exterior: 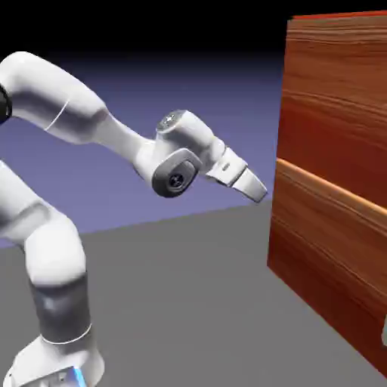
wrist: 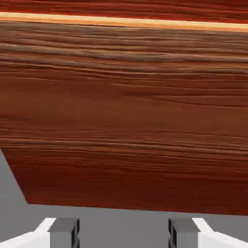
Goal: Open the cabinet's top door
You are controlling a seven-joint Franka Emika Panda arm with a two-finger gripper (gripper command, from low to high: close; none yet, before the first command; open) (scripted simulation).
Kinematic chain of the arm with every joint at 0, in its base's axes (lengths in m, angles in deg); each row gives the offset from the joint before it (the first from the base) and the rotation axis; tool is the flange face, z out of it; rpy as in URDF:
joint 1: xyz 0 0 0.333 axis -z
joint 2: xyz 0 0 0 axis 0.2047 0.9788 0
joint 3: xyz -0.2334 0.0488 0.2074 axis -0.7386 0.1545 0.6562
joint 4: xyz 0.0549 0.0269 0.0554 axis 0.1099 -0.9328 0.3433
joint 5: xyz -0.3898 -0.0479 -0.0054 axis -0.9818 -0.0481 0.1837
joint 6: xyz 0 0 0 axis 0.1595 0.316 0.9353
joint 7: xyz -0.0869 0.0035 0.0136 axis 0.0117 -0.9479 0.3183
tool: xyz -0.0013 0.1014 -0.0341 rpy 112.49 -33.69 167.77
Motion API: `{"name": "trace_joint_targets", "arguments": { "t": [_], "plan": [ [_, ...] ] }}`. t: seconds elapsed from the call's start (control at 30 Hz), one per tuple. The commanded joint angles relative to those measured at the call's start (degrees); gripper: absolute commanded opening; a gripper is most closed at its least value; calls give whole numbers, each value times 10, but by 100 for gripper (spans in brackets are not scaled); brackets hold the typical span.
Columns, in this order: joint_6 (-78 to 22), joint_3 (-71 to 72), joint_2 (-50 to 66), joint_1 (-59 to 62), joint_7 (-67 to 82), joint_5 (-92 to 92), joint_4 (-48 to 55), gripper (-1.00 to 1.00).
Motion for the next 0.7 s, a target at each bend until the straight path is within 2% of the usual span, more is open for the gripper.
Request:
{"name": "trace_joint_targets", "arguments": {
  "t": [0.0,0.67],
  "plan": [
    [3,-21,-6,-17,-6,-19,13,0],
    [71,-436,-116,-359,-128,-400,266,0]
  ]
}}
